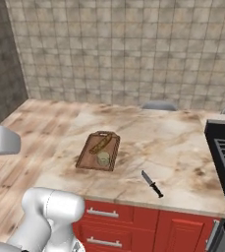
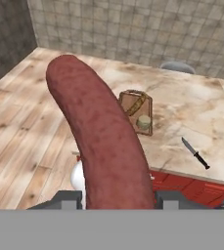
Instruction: Retrieve the sausage and cheese from the fridge and place them on the cutting board on the counter.
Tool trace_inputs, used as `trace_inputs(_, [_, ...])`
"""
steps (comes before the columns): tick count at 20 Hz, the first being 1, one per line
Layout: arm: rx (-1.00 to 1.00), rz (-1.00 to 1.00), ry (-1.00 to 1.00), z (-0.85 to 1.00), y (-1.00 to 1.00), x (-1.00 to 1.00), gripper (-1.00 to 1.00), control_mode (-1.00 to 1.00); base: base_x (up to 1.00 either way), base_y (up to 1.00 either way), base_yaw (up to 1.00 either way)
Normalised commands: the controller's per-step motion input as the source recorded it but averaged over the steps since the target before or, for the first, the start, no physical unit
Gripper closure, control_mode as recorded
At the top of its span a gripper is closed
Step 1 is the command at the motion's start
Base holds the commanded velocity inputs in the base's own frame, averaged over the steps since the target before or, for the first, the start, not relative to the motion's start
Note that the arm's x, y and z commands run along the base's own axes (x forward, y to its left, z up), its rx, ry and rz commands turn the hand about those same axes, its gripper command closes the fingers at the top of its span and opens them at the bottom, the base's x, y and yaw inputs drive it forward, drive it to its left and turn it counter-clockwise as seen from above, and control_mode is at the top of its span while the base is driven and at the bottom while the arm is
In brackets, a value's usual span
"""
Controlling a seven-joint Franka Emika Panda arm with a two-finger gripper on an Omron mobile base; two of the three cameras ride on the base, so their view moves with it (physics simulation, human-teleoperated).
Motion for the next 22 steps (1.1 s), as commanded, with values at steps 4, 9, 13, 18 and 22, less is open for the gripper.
trace_inputs(4, [0.0,0.0,0.0,0.0,0.0,0.0,1.0,1.0,0.85,-0.39,-0.02])
trace_inputs(9, [0.0,0.0,0.0,0.0,0.0,0.0,1.0,1.0,0.73,-0.02,-0.02])
trace_inputs(13, [0.0,0.0,0.0,0.0,0.0,0.0,1.0,1.0,0.59,0.0,0.0])
trace_inputs(18, [0.0,0.0,0.0,0.0,0.0,0.0,1.0,1.0,0.18,0.0,0.0])
trace_inputs(22, [0.0,0.0,0.0,0.0,0.0,0.0,1.0,1.0,0.71,-0.03,0.0])
